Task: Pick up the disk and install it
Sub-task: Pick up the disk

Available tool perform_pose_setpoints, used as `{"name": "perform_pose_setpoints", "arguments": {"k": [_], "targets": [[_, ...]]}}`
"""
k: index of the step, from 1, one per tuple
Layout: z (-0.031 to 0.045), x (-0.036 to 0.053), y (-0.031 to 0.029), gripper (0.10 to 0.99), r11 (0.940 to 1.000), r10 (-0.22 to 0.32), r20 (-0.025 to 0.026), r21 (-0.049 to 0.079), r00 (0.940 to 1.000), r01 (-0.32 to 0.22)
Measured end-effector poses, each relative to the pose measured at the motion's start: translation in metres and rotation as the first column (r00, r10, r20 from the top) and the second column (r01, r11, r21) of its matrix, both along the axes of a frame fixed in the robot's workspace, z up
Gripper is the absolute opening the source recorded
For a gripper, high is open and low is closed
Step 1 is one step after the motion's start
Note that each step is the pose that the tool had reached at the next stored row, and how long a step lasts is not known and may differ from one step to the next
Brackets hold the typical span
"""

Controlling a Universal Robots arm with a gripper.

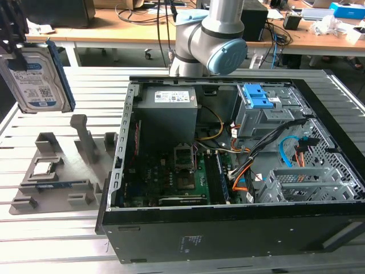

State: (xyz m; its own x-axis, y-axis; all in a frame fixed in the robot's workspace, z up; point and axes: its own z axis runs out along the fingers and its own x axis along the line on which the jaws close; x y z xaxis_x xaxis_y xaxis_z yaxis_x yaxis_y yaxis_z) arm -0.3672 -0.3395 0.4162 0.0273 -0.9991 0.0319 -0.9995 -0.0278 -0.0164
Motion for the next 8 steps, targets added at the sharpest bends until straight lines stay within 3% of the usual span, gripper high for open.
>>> {"name": "perform_pose_setpoints", "arguments": {"k": [4,8], "targets": [[0.0080,0.0000,0.0017,0.361,1.0000,0.000,0.0000,0.000,1.0000,0.000],[0.0173,0.0000,0.0070,0.361,1.0000,0.000,-0.0001,0.000,1.0000,0.000]]}}
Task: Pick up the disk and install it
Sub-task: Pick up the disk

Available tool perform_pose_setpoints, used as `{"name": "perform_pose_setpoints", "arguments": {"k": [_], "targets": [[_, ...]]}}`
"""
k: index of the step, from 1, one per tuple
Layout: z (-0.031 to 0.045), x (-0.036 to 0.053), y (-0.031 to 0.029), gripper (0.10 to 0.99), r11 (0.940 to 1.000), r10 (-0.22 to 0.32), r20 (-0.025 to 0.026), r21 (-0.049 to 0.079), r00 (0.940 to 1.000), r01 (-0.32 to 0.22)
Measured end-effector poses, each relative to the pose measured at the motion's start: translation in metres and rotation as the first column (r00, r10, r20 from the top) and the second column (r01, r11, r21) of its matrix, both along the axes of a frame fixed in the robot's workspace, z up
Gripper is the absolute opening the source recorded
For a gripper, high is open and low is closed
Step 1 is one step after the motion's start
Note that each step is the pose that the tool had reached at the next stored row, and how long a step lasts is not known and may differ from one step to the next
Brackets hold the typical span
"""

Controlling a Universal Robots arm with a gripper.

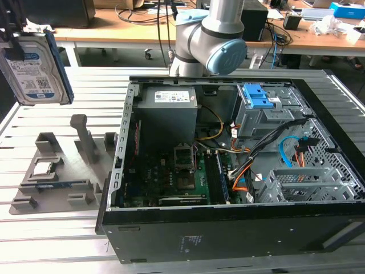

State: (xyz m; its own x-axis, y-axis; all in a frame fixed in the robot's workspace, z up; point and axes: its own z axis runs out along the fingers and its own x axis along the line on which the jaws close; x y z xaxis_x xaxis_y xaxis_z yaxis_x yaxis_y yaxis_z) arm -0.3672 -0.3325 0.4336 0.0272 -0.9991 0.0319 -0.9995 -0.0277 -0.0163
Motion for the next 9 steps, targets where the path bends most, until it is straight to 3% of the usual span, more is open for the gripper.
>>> {"name": "perform_pose_setpoints", "arguments": {"k": [5,9], "targets": [[0.0105,0.0000,0.0043,0.361,1.0000,0.000,-0.0002,0.000,1.0000,0.000],[0.0252,0.0000,0.0048,0.361,1.0000,0.000,-0.0001,0.000,1.0000,0.000]]}}
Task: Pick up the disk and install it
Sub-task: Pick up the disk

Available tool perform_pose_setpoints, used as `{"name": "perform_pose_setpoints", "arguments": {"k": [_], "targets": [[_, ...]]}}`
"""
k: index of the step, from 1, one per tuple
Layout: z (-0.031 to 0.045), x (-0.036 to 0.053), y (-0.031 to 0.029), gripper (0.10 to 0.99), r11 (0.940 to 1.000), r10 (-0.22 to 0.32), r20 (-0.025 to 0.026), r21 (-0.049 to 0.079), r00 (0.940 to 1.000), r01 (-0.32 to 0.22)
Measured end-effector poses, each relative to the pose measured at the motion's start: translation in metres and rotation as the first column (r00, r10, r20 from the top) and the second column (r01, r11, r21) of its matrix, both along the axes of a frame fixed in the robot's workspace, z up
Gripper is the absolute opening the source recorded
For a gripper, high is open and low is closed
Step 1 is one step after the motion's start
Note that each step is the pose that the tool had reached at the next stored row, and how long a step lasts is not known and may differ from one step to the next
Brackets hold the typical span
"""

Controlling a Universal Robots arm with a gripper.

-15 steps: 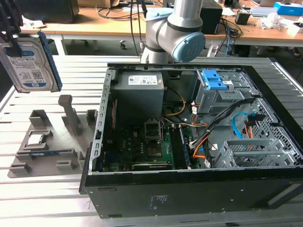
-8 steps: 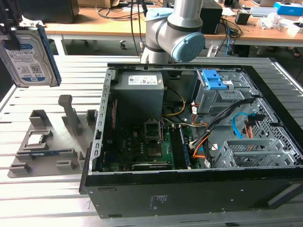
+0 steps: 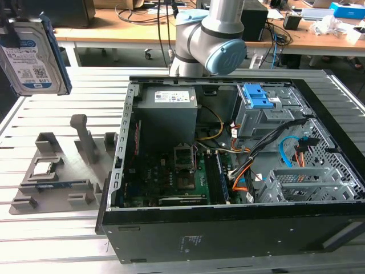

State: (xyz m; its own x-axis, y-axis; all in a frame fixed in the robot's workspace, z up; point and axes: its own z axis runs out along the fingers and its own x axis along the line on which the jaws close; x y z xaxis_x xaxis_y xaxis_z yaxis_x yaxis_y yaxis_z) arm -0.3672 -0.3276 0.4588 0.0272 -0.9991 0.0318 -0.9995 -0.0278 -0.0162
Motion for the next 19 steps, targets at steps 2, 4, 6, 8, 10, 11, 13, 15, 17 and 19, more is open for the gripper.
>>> {"name": "perform_pose_setpoints", "arguments": {"k": [2,4,6,8,10,11,13,15,17,19], "targets": [[0.0094,0.0000,0.0002,0.361,1.0000,0.000,0.0001,0.000,1.0000,0.000],[0.0176,0.0000,0.0003,0.361,1.0000,0.000,0.0001,0.000,1.0000,0.000],[0.0243,0.0000,0.0005,0.361,1.0000,0.000,0.0000,0.000,1.0000,0.000],[0.0304,0.0000,0.0006,0.361,1.0000,0.000,0.0002,0.000,1.0000,0.000],[0.0370,0.0000,0.0006,0.361,1.0000,0.000,0.0000,0.000,1.0000,0.000],[0.0395,0.0001,0.0006,0.361,1.0000,0.000,0.0000,0.000,1.0000,0.000],[0.0491,0.0000,0.0007,0.361,1.0000,0.000,0.0000,0.000,1.0000,0.000],[0.0534,0.0001,0.0008,0.361,1.0000,0.000,0.0000,0.000,1.0000,0.000],[0.0562,0.0001,0.0008,0.361,1.0000,0.000,0.0000,0.000,1.0000,0.000],[0.0562,0.0001,0.0008,0.361,1.0000,0.000,0.0001,0.000,1.0000,0.000]]}}
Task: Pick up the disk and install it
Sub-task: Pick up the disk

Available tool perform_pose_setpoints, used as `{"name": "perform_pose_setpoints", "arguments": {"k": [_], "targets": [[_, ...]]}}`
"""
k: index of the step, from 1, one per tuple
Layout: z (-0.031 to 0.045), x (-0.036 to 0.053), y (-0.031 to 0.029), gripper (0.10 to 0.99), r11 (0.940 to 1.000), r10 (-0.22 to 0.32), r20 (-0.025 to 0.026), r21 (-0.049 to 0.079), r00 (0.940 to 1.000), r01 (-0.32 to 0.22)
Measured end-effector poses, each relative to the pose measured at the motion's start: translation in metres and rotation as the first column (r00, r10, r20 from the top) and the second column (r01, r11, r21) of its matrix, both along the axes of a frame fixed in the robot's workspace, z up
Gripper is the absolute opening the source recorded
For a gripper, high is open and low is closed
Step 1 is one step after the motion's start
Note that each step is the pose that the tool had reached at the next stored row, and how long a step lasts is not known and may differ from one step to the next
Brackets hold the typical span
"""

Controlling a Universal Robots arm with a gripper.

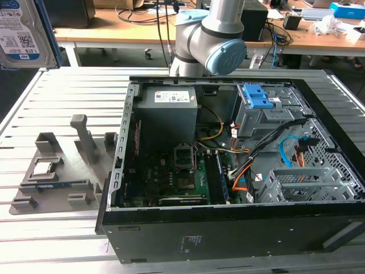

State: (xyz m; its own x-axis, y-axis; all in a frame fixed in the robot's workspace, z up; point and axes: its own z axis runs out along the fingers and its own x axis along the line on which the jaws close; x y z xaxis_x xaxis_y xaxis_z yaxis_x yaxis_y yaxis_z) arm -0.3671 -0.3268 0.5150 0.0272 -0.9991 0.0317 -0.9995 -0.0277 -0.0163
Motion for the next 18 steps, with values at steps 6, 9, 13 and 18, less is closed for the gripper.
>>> {"name": "perform_pose_setpoints", "arguments": {"k": [6,9,13,18], "targets": [[0.0001,0.0013,0.0000,0.361,1.0000,0.000,-0.0001,0.000,1.0000,0.000],[0.0001,0.0095,0.0000,0.361,1.0000,0.000,0.0000,0.000,1.0000,0.000],[0.0001,0.0284,0.0000,0.361,1.0000,0.000,0.0000,0.000,1.0000,0.000],[0.0002,0.0636,0.0001,0.361,1.0000,0.000,-0.0001,0.000,1.0000,0.000]]}}
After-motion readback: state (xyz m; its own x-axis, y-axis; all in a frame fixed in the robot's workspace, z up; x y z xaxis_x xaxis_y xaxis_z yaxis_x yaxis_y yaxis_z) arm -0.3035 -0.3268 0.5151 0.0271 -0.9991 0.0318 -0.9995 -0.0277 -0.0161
